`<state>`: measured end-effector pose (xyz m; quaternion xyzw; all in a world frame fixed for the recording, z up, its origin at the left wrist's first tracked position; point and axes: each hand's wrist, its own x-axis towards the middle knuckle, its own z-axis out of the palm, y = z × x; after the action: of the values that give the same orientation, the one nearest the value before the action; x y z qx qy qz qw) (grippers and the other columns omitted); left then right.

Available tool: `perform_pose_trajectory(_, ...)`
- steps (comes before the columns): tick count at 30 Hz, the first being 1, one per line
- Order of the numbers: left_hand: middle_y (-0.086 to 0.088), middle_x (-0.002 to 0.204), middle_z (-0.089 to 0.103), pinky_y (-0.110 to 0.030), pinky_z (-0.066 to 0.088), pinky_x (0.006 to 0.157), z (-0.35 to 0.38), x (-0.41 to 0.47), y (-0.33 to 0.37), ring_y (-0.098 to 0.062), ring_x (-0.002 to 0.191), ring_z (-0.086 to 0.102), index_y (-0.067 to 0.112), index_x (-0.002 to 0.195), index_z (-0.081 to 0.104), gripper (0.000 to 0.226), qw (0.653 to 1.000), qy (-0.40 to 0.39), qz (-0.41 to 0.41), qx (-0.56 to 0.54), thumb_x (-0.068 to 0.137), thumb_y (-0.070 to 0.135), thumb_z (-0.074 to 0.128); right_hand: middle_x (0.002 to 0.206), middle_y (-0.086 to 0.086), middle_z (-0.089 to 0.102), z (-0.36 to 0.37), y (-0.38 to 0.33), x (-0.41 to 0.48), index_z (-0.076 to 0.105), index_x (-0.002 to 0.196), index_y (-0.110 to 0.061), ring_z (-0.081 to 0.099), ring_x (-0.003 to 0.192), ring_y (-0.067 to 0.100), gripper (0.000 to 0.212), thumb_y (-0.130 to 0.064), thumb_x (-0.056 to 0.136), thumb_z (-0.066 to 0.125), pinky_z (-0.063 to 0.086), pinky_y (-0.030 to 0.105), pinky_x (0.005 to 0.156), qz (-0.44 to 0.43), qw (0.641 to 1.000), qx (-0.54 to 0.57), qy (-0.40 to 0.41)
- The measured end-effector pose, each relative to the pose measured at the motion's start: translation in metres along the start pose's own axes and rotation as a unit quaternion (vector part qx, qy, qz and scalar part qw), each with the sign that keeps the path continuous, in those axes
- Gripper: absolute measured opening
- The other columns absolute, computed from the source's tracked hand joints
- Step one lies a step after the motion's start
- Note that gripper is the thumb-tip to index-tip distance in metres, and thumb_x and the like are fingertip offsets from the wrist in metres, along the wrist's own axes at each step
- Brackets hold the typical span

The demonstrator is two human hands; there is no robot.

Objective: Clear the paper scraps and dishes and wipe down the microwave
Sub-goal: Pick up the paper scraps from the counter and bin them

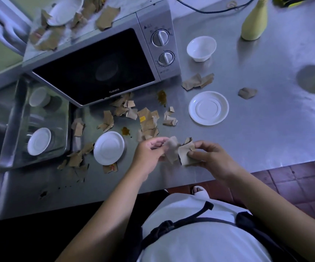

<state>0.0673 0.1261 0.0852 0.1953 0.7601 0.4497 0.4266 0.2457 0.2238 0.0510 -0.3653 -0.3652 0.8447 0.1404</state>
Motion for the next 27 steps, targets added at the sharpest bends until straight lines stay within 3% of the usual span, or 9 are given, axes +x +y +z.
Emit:
perform_pose_trajectory(3,0.007,0.083,0.076,-0.023,0.056,0.059,0.008,-0.015,0.005,-0.009,0.074,0.071,0.023,0.095,0.075,0.025,0.997,-0.052,-0.015,-0.050,0.088,0.000,0.069,0.083,0.014,0.071,0.007,0.003,0.004,0.068,0.088,-0.005,0.068,0.075,0.026,0.007,0.001,0.085,0.071,0.060,0.036,0.078,-0.012,0.999,-0.044,0.016)
perform_pose_trajectory(7,0.005,0.087,0.076,-0.025,0.057,0.062,0.015,-0.022,0.005,-0.010,0.079,0.071,0.023,0.096,0.074,0.029,0.996,-0.057,-0.016,-0.074,0.090,-0.003,0.064,0.083,0.012,0.071,0.008,0.002,0.003,0.070,0.087,-0.004,0.065,0.075,0.026,0.010,0.006,0.086,0.068,0.056,0.038,0.078,-0.036,0.998,-0.049,0.017)
perform_pose_trajectory(11,-0.002,0.094,0.077,-0.037,0.062,0.074,0.015,-0.018,0.006,-0.016,0.086,0.071,0.018,0.101,0.074,0.022,0.993,-0.090,-0.007,-0.071,0.095,0.003,0.060,0.074,0.007,0.070,0.006,-0.001,0.001,0.070,0.086,-0.006,0.065,0.065,0.017,0.016,0.010,0.085,0.067,0.056,0.026,0.065,-0.074,0.995,-0.050,0.038)
perform_pose_trajectory(14,-0.010,0.099,0.074,-0.039,0.061,0.073,0.012,-0.008,0.003,-0.024,0.090,0.071,0.011,0.107,0.074,0.021,0.990,-0.090,-0.029,-0.101,0.099,0.006,0.055,0.072,0.009,0.068,-0.002,0.000,-0.003,0.066,0.095,-0.008,0.064,0.060,0.015,0.022,0.012,0.084,0.068,0.052,0.020,0.058,-0.074,0.994,-0.039,0.071)
perform_pose_trajectory(15,-0.010,0.100,0.074,-0.036,0.061,0.072,0.011,-0.003,-0.001,-0.024,0.092,0.071,0.013,0.106,0.074,0.021,0.994,-0.063,-0.033,-0.078,0.099,0.007,0.056,0.070,0.006,0.069,-0.006,0.002,-0.004,0.066,0.097,-0.009,0.065,0.058,0.012,0.024,0.011,0.084,0.069,0.050,0.018,0.055,-0.070,0.993,-0.040,0.091)
perform_pose_trajectory(17,-0.001,0.100,0.073,-0.032,0.059,0.077,0.008,0.012,-0.016,-0.020,0.097,0.069,0.021,0.101,0.072,0.015,0.993,0.026,-0.016,0.113,0.095,0.013,0.060,0.070,0.002,0.072,-0.016,0.005,-0.007,0.069,0.098,-0.011,0.067,0.060,0.010,0.023,0.007,0.084,0.072,0.050,0.016,0.054,-0.062,0.989,-0.036,0.129)
perform_pose_trajectory(20,0.005,0.113,0.068,-0.036,0.053,0.092,0.003,0.028,-0.036,-0.017,0.105,0.064,0.024,0.113,0.066,0.024,0.932,0.040,0.003,0.361,0.089,0.024,0.068,0.081,0.006,0.075,-0.032,0.009,-0.013,0.074,0.089,-0.013,0.070,0.073,0.019,0.013,-0.001,0.084,0.074,0.056,0.028,0.063,-0.053,0.984,-0.040,0.166)
perform_pose_trajectory(24,0.000,0.133,0.050,-0.044,0.050,0.097,0.007,0.045,-0.043,-0.024,0.120,0.052,0.030,0.133,0.052,0.059,0.902,0.012,-0.024,0.432,0.079,0.036,0.075,0.086,0.013,0.074,-0.046,0.011,-0.022,0.076,0.083,-0.016,0.070,0.079,0.030,0.017,0.000,0.085,0.071,0.060,0.041,0.069,-0.061,0.983,-0.018,0.172)
perform_pose_trajectory(27,-0.003,0.133,0.038,-0.041,0.047,0.096,0.013,0.053,-0.045,-0.028,0.124,0.042,0.028,0.123,0.052,0.053,0.889,0.019,-0.026,0.457,0.077,0.034,0.078,0.089,0.017,0.073,-0.051,0.013,-0.030,0.076,0.083,-0.016,0.069,0.083,0.035,0.019,0.002,0.086,0.068,0.056,0.057,0.083,-0.061,0.983,-0.011,0.172)
